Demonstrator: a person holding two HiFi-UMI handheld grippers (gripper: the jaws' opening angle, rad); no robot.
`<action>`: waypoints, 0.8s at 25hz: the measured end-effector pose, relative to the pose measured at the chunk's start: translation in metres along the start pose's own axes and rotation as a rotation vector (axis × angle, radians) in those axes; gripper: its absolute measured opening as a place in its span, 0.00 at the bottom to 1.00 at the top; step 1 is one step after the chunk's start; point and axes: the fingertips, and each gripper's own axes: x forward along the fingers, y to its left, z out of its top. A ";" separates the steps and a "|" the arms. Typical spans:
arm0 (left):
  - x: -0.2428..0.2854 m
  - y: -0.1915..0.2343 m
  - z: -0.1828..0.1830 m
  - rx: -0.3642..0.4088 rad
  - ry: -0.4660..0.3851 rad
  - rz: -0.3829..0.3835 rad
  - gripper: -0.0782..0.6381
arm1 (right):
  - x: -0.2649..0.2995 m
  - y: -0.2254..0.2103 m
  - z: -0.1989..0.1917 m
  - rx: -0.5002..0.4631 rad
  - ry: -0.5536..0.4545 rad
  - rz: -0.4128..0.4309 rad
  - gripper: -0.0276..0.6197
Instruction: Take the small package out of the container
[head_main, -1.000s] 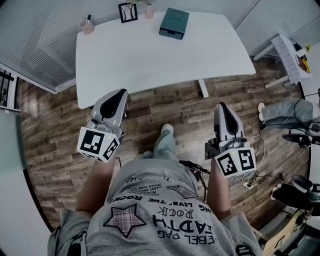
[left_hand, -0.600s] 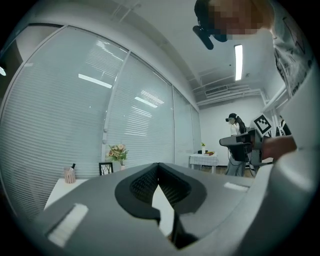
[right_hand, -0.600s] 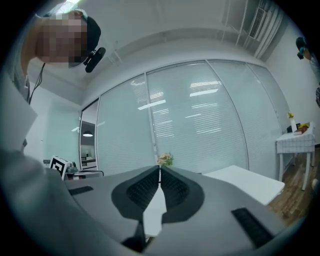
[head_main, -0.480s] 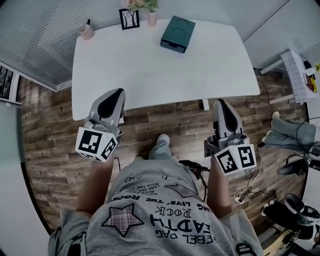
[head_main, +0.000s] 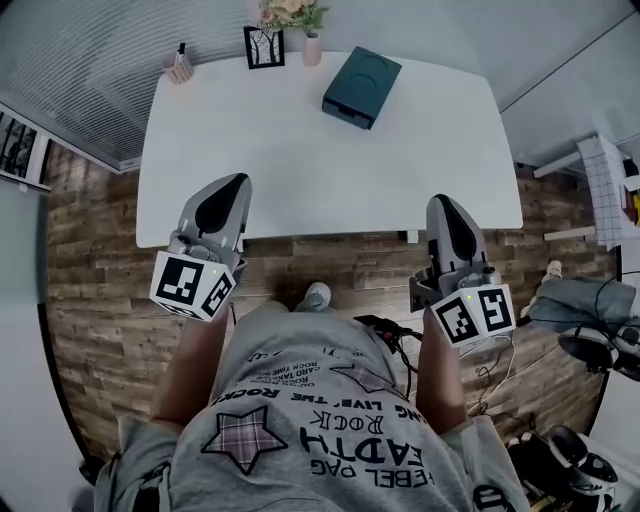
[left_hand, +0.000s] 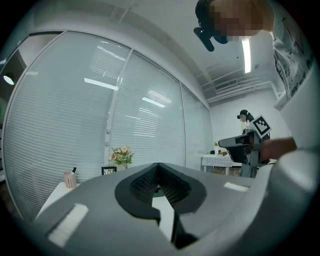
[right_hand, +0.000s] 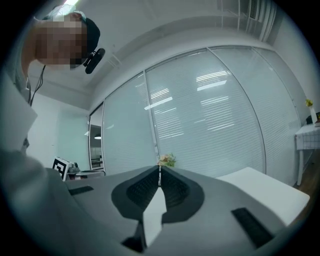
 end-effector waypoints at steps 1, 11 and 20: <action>0.003 -0.001 0.000 0.001 0.003 0.002 0.12 | 0.004 -0.004 0.001 0.003 0.001 0.008 0.07; 0.035 0.003 -0.006 -0.009 0.036 -0.006 0.12 | 0.030 -0.016 0.000 0.024 0.008 0.038 0.07; 0.089 0.024 -0.008 -0.021 0.035 -0.079 0.12 | 0.058 -0.037 0.002 0.023 0.025 -0.028 0.07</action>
